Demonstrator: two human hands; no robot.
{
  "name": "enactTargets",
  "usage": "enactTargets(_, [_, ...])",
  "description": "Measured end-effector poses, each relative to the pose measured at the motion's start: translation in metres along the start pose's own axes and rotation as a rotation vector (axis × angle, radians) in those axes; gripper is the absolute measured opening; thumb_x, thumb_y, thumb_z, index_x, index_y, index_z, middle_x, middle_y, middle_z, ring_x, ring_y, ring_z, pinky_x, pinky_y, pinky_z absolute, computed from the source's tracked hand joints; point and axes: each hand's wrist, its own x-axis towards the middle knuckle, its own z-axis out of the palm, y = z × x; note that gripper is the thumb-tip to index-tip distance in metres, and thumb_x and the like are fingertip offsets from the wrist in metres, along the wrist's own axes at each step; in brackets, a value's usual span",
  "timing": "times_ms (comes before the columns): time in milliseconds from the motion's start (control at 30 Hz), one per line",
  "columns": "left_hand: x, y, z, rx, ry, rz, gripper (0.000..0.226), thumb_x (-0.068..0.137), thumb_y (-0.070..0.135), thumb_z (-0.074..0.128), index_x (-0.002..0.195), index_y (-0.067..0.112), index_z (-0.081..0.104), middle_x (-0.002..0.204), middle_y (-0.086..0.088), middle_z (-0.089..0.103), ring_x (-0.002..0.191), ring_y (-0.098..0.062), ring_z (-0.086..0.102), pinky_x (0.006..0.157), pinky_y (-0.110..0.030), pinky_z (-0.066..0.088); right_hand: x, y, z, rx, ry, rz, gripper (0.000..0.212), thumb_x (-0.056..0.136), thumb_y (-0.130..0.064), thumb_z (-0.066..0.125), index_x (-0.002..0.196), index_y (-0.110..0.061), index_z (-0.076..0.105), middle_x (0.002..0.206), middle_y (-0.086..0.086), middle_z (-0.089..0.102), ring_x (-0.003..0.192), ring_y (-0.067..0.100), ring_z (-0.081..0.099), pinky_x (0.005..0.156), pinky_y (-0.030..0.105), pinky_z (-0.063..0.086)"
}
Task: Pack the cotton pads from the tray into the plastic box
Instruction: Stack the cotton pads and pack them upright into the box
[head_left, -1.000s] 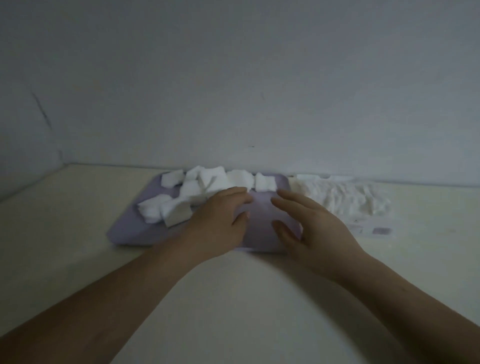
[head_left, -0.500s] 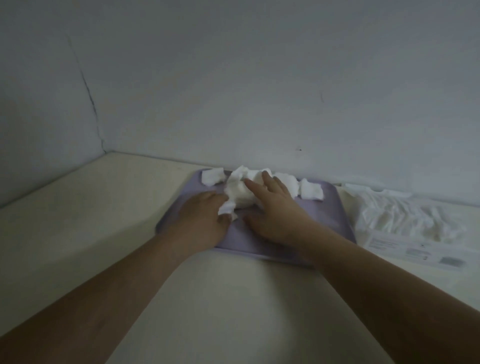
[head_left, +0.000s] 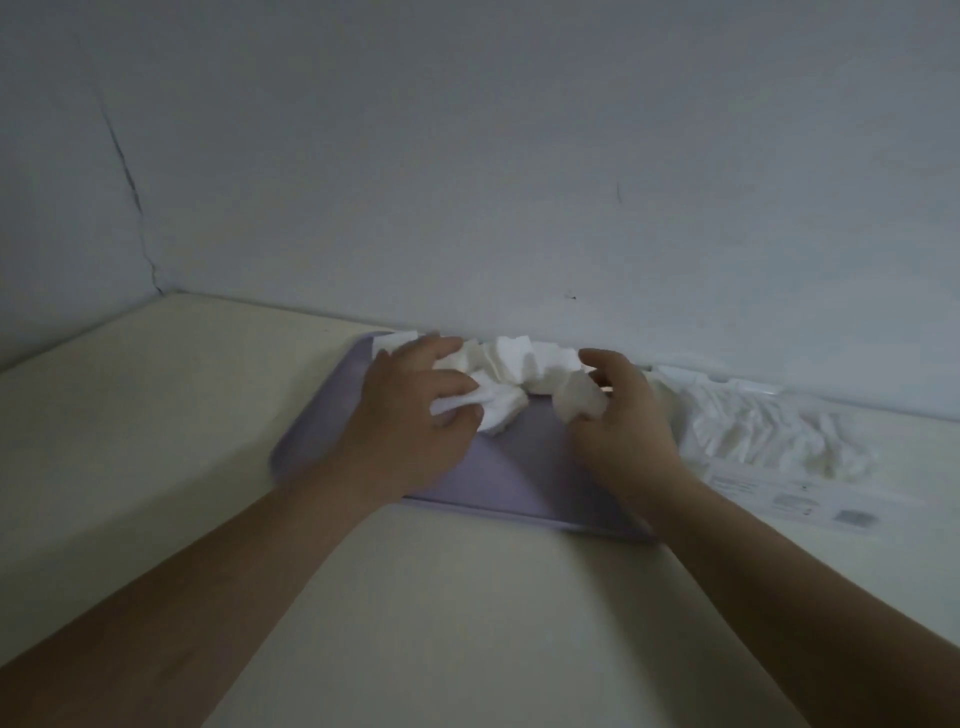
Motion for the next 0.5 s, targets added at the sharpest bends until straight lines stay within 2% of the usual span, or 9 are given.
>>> enactTargets(33, [0.001,0.008,-0.006,-0.044,0.047,-0.007,0.023,0.081,0.031,0.067,0.088,0.014,0.081,0.124,-0.004,0.069,0.116,-0.022,0.066,0.105,-0.039,0.049,-0.004,0.003,-0.003,0.097,0.013,0.049,0.055,0.082,-0.003,0.063,0.134,-0.021,0.058,0.108,0.0,0.066,0.093,0.018,0.064,0.078,0.03,0.05])
enactTargets(67, [0.002,0.017,-0.012,-0.105,0.073,-0.022,0.021,0.082,0.028,0.069,0.09,0.013,0.081,0.118,0.0,0.069,0.11,-0.014,0.065,0.1,-0.027,0.048,-0.007,0.004,-0.005,0.193,0.001,0.087,0.051,0.081,-0.008,0.066,0.13,-0.022,0.061,0.101,0.002,0.07,0.087,0.019,0.067,0.078,0.038,0.057])
enactTargets(133, [0.004,0.037,-0.022,-0.288,0.045,-0.096,0.011,0.086,0.024,0.069,0.088,0.018,0.078,0.093,0.015,0.068,0.085,0.0,0.062,0.078,-0.014,0.046,-0.012,0.009,-0.01,0.36,-0.042,0.133,0.039,0.08,-0.01,0.073,0.116,-0.023,0.068,0.095,0.007,0.075,0.083,0.023,0.071,0.08,0.048,0.06])
enactTargets(200, [0.004,0.051,-0.021,-0.514,-0.106,-0.267,0.009,0.093,0.024,0.069,0.087,0.022,0.076,0.069,0.013,0.067,0.059,-0.003,0.056,0.059,-0.02,0.044,-0.015,0.011,-0.013,0.441,-0.083,0.152,0.032,0.084,0.001,0.074,0.108,-0.02,0.071,0.095,0.012,0.076,0.079,0.022,0.07,0.074,0.044,0.06])
enactTargets(267, [0.0,0.059,-0.011,-0.605,-0.227,-0.403,0.011,0.099,0.023,0.066,0.091,0.024,0.075,0.06,-0.005,0.066,0.05,-0.019,0.052,0.048,-0.024,0.04,-0.016,0.018,-0.013,0.431,-0.142,0.142,0.034,0.085,0.003,0.074,0.111,-0.019,0.07,0.103,0.015,0.076,0.079,0.02,0.07,0.071,0.039,0.059])
enactTargets(333, [-0.005,0.06,-0.001,-0.616,-0.285,-0.459,0.009,0.1,0.024,0.064,0.098,0.025,0.072,0.06,-0.013,0.067,0.049,-0.023,0.052,0.046,-0.026,0.041,-0.015,0.026,-0.011,0.386,-0.22,0.123,0.039,0.083,-0.003,0.079,0.116,-0.021,0.07,0.11,0.009,0.076,0.087,0.022,0.074,0.081,0.04,0.061])
enactTargets(400, [-0.006,0.059,0.006,-0.617,-0.318,-0.49,0.006,0.098,0.024,0.067,0.103,0.027,0.069,0.064,-0.011,0.071,0.051,-0.021,0.053,0.048,-0.027,0.043,-0.013,0.032,-0.012,0.336,-0.297,0.094,0.044,0.079,-0.008,0.081,0.121,-0.021,0.069,0.113,0.0,0.077,0.1,0.025,0.074,0.094,0.043,0.06])
enactTargets(467, [-0.006,0.052,0.01,-0.651,-0.337,-0.512,0.011,0.094,0.02,0.073,0.102,0.022,0.068,0.066,-0.007,0.071,0.051,-0.019,0.052,0.048,-0.028,0.041,-0.01,0.037,-0.014,0.345,-0.376,0.059,0.04,0.08,-0.006,0.076,0.118,-0.019,0.07,0.112,0.002,0.077,0.102,0.025,0.073,0.096,0.043,0.058])
enactTargets(500, [-0.006,0.047,0.01,-0.69,-0.346,-0.522,0.011,0.091,0.017,0.076,0.1,0.019,0.069,0.067,-0.007,0.07,0.053,-0.02,0.05,0.048,-0.027,0.039,-0.01,0.038,-0.015,0.369,-0.389,0.051,0.035,0.082,-0.002,0.075,0.113,-0.017,0.071,0.108,0.005,0.078,0.096,0.025,0.073,0.092,0.041,0.058])
